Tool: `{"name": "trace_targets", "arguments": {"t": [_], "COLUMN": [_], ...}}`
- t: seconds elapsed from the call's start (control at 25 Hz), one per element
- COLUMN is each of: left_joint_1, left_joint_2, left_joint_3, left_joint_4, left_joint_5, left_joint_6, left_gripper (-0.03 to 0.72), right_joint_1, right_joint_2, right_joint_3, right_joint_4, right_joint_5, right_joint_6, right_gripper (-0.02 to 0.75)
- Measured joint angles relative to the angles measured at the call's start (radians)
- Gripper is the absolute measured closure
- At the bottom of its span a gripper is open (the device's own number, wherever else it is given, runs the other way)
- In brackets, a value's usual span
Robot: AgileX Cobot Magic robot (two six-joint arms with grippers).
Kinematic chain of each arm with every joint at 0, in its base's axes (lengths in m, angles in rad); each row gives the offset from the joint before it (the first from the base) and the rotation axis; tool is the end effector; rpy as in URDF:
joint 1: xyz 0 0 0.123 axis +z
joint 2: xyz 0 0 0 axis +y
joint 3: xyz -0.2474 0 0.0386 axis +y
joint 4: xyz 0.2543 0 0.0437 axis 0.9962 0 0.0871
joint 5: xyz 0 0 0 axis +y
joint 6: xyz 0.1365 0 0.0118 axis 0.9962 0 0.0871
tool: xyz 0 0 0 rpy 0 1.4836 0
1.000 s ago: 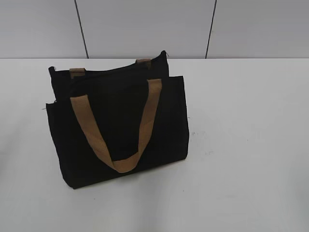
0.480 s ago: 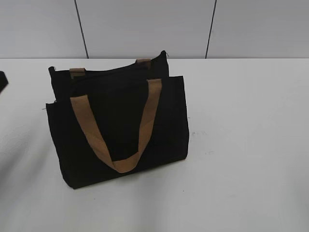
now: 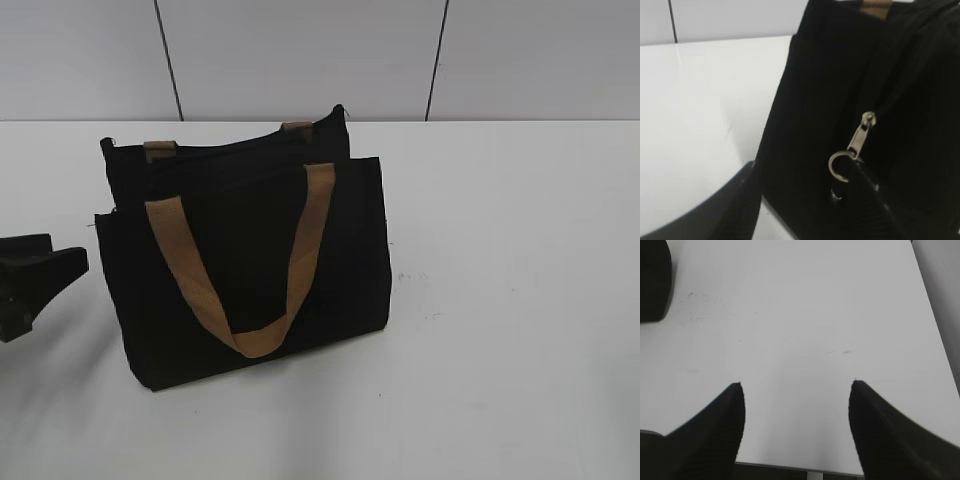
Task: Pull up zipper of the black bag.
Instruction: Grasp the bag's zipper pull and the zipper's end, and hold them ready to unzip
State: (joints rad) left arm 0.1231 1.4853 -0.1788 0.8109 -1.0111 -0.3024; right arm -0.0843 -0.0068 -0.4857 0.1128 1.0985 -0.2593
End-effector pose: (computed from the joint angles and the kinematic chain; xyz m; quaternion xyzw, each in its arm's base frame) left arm 0.2347 -0.0557 0.0979 0.2141 0.7765 -0.1790 0.5650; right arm 0.0751 0.0074 0.2513 -0.0785 0.8599 -0.0302 0.5035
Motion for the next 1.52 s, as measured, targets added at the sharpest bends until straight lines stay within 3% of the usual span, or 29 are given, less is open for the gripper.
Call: {"name": "trace_targets", "arguments": {"t": [0.16,0.6,1.12,1.52], "left_joint_1": [0.034,0.01,-0.05,-0.065], "left_joint_2": [0.09,0.257,0.381,0.386], "left_joint_3": [0.0,-0.051,-0.173,-0.175], "left_joint_4": [0.054,0.194,0.219,0.194], "left_joint_5": [-0.044,-0.049,-0.037,-0.033], "left_joint_6": [0.004,0.06,0.087,0.087], "left_gripper": [0.27,0.27,0.27,0.27], "right_joint_1": [0.0,0.0,0.0,0.0], "right_joint_2": [0.0,0.0,0.0,0.0], "right_joint_3": [0.0,0.0,0.0,0.0], "right_joint_4": [0.0,0.0,0.0,0.0], "right_joint_5": [0.0,0.0,0.0,0.0], "right_joint_6": [0.0,0.0,0.0,0.0], "right_gripper": [0.232,0.232,0.232,0.232]}}
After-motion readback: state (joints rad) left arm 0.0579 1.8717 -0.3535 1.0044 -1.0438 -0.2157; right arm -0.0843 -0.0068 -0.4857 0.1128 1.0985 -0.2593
